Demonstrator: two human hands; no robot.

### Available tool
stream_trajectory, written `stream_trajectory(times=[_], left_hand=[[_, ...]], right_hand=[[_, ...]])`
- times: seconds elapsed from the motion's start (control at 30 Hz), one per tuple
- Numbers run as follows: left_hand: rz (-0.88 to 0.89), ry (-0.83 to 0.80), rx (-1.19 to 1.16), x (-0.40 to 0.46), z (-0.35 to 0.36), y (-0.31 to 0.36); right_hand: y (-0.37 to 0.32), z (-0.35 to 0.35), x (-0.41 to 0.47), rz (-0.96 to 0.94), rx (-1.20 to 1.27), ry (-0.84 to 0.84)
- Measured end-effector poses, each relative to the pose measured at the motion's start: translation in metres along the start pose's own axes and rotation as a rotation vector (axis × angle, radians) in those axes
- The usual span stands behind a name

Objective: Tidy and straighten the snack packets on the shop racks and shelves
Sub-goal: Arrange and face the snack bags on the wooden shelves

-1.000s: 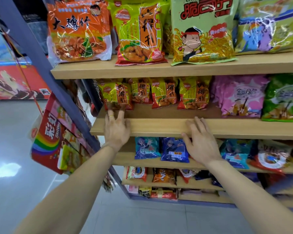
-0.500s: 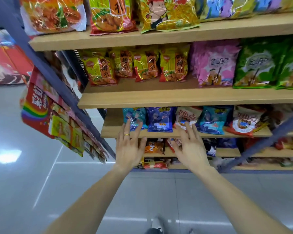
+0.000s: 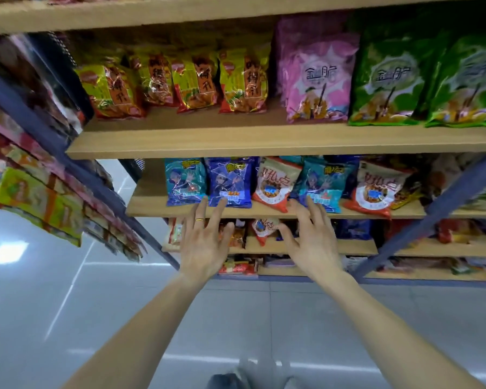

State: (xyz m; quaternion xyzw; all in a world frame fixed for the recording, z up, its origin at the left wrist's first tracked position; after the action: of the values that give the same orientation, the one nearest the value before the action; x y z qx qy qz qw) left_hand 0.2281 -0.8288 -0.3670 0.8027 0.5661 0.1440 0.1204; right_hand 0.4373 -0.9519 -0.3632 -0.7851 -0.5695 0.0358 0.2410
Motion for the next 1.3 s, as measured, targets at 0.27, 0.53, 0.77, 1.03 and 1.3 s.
stream_trajectory(times=[0.27,0.53,0.77,1.03,1.3], left_hand=[[0.229,0.106,-0.052,0.033,0.099,0.055],[0.298,0.457,-0.004,0.1,0.174,0.094],[0.25,0.47,-0.021,0.125,0.219,0.102],[0.371,0.63,-0.434,0.1,0.235,0.102],[0.423,0.596,-0.632,0.068,0.218,0.085]], right_hand=[[0.161,0.006,0.013,0.265,-0.127,0.455],[0.255,0.046,0.049,0.298,-0.283,0.732],[0.282,0.063,0.059,0.316,-0.217,0.76],[0.21,0.071,0.02,-0.056,0.081,1.029],[0.112,0.12,0.029,-0.227,0.786,0.704]])
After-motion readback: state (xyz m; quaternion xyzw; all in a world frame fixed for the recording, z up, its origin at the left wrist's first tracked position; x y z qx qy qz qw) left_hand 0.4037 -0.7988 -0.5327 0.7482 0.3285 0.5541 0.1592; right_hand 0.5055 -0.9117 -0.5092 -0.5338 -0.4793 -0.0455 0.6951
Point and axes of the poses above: each hand's wrist, its own x-axis towards the middle knuckle, its own z-axis out of the palm, y = z × x, the point moved 3 cm from there along x, towards the middle knuckle, and after that the axes turned 11 degrees about -z, right-handed, at the moved point
